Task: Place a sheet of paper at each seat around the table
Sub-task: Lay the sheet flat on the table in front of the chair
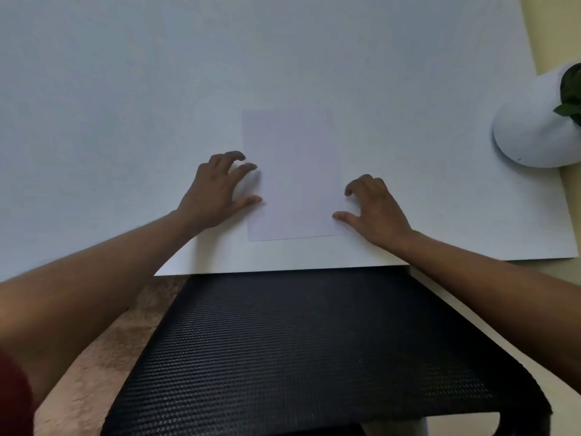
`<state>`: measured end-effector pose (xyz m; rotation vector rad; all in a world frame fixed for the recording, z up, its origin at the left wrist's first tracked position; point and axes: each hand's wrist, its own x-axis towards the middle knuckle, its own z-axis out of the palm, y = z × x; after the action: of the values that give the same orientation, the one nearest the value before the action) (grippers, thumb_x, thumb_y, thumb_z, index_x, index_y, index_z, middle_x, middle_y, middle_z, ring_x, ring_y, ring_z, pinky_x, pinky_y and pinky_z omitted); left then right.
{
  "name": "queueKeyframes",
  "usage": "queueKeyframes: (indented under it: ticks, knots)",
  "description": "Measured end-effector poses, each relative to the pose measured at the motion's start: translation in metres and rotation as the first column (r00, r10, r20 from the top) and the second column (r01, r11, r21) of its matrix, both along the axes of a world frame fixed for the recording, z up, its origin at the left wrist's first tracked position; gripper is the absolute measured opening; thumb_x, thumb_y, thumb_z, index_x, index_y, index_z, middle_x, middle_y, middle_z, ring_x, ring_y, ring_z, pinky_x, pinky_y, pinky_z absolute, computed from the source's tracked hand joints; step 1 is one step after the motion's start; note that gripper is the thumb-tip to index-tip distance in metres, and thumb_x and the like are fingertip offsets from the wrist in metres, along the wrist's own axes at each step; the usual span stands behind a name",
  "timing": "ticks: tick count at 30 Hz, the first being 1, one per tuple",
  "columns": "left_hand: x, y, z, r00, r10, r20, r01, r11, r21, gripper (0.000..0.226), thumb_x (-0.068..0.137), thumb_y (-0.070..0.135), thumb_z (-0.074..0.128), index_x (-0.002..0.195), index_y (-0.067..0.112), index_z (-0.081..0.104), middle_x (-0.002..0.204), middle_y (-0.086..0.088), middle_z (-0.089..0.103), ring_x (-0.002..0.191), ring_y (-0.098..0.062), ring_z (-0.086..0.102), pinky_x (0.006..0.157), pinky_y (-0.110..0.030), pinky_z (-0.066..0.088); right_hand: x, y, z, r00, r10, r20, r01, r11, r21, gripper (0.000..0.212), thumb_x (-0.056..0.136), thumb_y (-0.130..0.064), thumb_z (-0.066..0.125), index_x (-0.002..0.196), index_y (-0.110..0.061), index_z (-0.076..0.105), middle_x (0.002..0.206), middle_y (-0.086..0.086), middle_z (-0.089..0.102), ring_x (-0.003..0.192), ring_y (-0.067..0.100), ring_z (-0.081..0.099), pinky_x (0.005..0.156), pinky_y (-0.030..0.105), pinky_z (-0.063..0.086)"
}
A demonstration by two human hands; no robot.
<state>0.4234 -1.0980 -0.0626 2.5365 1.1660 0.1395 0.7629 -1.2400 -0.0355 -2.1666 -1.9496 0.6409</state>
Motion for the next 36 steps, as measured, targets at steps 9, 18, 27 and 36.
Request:
queueKeyframes:
  ticks: [9, 18, 27, 36]
  knots:
    - [-0.001, 0.011, -0.004, 0.969, -0.175, -0.175, 0.169, 0.985, -0.045, 0.100, 0.088, 0.092, 0.037, 0.165, 0.029, 0.041, 0.176, 0.000, 0.033, 0.161, -0.037, 0.027, 0.126, -0.061, 0.023, 0.032, 0.017, -0.017, 0.950, 0.306, 0.064, -0.286, 0.934, -0.212, 0.106, 0.082, -0.086, 0.045, 0.169, -0.031, 0.022, 0.179, -0.008, 0.012, 0.166, 0.023, 0.005, 0.133, 0.050, 0.008]
    - [0.001, 0.041, -0.001, 0.961, -0.204, -0.185, 0.203, 0.979, -0.025, 0.105, 0.085, 0.096, 0.036, 0.165, 0.028, 0.041, 0.175, 0.002, 0.034, 0.159, -0.037, 0.031, 0.123, -0.059, 0.033, 0.024, 0.037, -0.014, 0.960, 0.271, 0.075, -0.255, 0.950, -0.179, 0.109, 0.078, -0.088, 0.045, 0.168, -0.029, 0.027, 0.179, -0.006, 0.016, 0.165, 0.027, 0.009, 0.132, 0.054, 0.013]
    - [0.005, 0.044, 0.004, 0.962, -0.189, -0.197, 0.178, 0.981, -0.073, 0.113, 0.071, 0.100, 0.049, 0.166, 0.039, 0.037, 0.178, 0.008, 0.025, 0.160, -0.031, 0.025, 0.125, -0.057, 0.025, 0.027, 0.037, -0.009, 0.962, 0.263, 0.070, -0.247, 0.953, -0.176, 0.105, 0.083, -0.082, 0.060, 0.167, -0.028, 0.029, 0.178, -0.006, 0.018, 0.166, 0.024, 0.010, 0.133, 0.050, 0.012]
    - [0.006, 0.041, 0.009, 0.973, -0.140, -0.185, 0.125, 0.988, -0.090, 0.132, 0.058, 0.110, 0.044, 0.164, 0.032, 0.042, 0.176, 0.011, 0.030, 0.159, -0.029, 0.030, 0.125, -0.056, 0.029, 0.026, 0.034, -0.009, 0.948, 0.294, 0.122, -0.268, 0.944, -0.195, 0.109, 0.080, -0.090, 0.039, 0.170, -0.029, 0.021, 0.179, -0.007, 0.011, 0.166, 0.025, 0.007, 0.133, 0.048, 0.010]
